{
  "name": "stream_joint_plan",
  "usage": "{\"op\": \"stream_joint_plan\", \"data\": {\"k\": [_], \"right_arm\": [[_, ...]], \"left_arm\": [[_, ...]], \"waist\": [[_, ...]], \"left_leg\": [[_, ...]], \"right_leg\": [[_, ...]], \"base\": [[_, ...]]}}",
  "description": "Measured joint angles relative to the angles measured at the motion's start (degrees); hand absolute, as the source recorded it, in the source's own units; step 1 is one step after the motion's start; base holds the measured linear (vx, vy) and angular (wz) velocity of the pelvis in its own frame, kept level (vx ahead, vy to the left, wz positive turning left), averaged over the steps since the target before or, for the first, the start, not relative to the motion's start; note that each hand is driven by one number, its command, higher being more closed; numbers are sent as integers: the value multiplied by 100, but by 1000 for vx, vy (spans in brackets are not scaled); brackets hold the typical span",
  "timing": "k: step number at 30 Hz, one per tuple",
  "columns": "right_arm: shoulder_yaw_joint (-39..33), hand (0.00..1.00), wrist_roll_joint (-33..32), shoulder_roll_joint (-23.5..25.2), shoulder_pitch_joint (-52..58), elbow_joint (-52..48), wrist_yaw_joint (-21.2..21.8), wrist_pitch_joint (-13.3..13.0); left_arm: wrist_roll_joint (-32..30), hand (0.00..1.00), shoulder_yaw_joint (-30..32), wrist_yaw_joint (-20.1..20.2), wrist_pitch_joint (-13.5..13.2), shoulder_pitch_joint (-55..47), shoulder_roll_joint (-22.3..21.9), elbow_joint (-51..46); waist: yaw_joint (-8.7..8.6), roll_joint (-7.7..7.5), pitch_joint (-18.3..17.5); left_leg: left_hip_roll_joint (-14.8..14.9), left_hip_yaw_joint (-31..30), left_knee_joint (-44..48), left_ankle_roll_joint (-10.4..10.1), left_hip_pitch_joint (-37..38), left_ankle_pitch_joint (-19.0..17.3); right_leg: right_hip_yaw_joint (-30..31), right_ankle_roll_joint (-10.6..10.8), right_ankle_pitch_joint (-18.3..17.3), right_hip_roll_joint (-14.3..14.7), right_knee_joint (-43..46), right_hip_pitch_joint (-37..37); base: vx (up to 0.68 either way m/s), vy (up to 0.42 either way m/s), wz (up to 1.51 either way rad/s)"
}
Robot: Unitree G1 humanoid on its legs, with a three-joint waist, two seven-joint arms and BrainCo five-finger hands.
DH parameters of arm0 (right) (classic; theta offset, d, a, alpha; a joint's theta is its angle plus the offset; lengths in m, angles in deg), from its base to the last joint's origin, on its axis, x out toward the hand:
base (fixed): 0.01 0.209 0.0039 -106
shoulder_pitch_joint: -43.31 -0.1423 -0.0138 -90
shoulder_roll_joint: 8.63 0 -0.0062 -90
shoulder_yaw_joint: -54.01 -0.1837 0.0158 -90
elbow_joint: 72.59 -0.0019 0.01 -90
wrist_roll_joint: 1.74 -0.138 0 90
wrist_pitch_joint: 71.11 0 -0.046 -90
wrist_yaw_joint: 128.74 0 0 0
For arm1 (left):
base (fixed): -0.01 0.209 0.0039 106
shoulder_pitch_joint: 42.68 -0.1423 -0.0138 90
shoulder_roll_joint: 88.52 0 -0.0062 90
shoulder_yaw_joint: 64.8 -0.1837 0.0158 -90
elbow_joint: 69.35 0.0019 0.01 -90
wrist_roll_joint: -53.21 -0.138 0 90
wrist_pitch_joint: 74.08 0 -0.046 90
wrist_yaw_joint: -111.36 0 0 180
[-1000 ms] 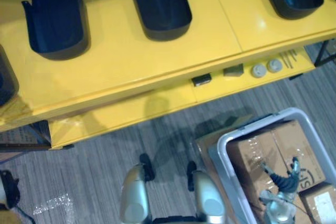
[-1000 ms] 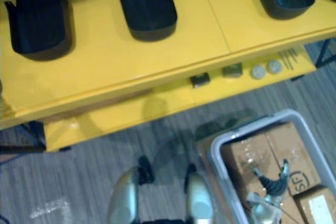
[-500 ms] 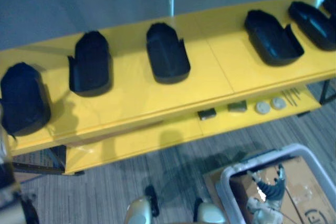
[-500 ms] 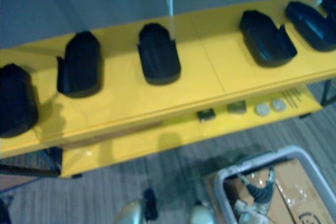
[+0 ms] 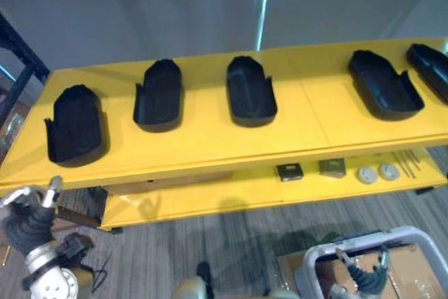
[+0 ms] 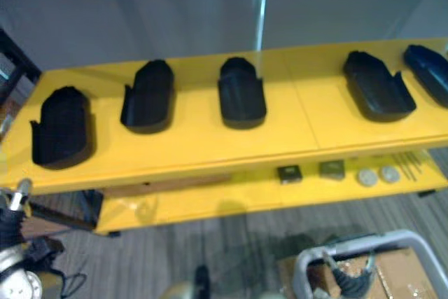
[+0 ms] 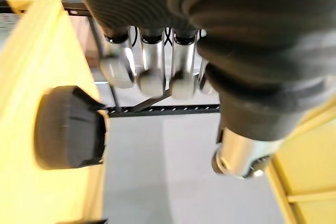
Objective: Walk over and take plastic housings, then place them on the shelf
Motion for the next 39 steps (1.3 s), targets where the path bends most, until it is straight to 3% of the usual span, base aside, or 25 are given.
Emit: {"op": "stream_joint_plan", "data": {"k": [2,4,5,6,10,11,15,20,26,30,39], "right_arm": [[0,0,-3,-2,7,14,0,0],[1,0,-3,-67,-3,87,-1,-4],[1,0,-3,-111,-6,139,-1,-6],[-7,0,-6,-232,-16,217,-9,-6],[-97,0,-8,-496,4,544,-16,-4],[-84,0,-8,-526,-17,603,-16,-5],[-46,0,-11,-582,-119,652,-30,-7],[4,0,-34,-701,-264,758,-38,-3],[46,0,-117,-823,-374,850,-51,117],[53,0,-121,-945,-514,858,-56,173],[54,0,-127,-967,-639,858,-56,240]], "left_arm": [[-23,100,6,45,174,0,25,193],[23,100,4,67,441,88,131,492],[31,100,4,65,478,123,149,577],[69,100,-8,36,598,244,154,761],[304,100,-9,-166,767,667,248,1109],[429,100,-11,-315,861,893,496,1182],[478,100,-37,-583,910,1584,970,1736],[479,100,-78,-820,985,2206,1424,2329],[514,100,-152,-1047,1107,2681,1887,3167],[514,100,-141,-1158,1117,3048,1970,3568],[521,100,-138,-1263,1129,3376,2388,4276]], "waist": [[-11,58,-15],[-36,20,-44],[-29,1,-54],[-40,35,-13],[-134,251,39],[-164,257,42],[-208,181,121],[-233,-91,335],[-347,-38,390],[-351,-9,687],[-351,-70,831]], "left_leg": [[-30,14,-126,-2,34,72],[-122,105,-252,-27,35,106],[-138,179,-298,-34,26,145],[-142,190,-357,-11,19,311],[-117,241,-571,15,15,555],[-105,279,-546,10,13,558],[-95,338,-487,35,-76,538],[-89,501,-510,45,-79,529],[-112,603,-480,104,-79,455],[-91,643,-455,108,-102,445],[-20,651,76,124,-399,230]], "right_leg": [[-2,-26,17,-10,-76,31],[-8,-128,-106,-74,-238,-5],[-8,-76,-161,-86,-266,-57],[-17,16,-220,-124,-296,-80],[-13,36,-221,-104,-247,-254],[0,71,-155,-99,-252,-255],[96,92,-91,-86,-223,-340],[305,85,-81,-100,-148,-464],[391,81,-81,-140,-111,-517],[470,64,-92,-124,-46,-597],[521,40,-107,-95,109,-749]], "base": [[-137,44,-9],[-84,-10,-12],[-79,-37,-22],[-77,-27,-12],[-69,-5,-1],[11,10,-7],[26,18,-8],[11,30,-18],[30,31,-7],[-10,9,-7],[10,1,-1]]}}
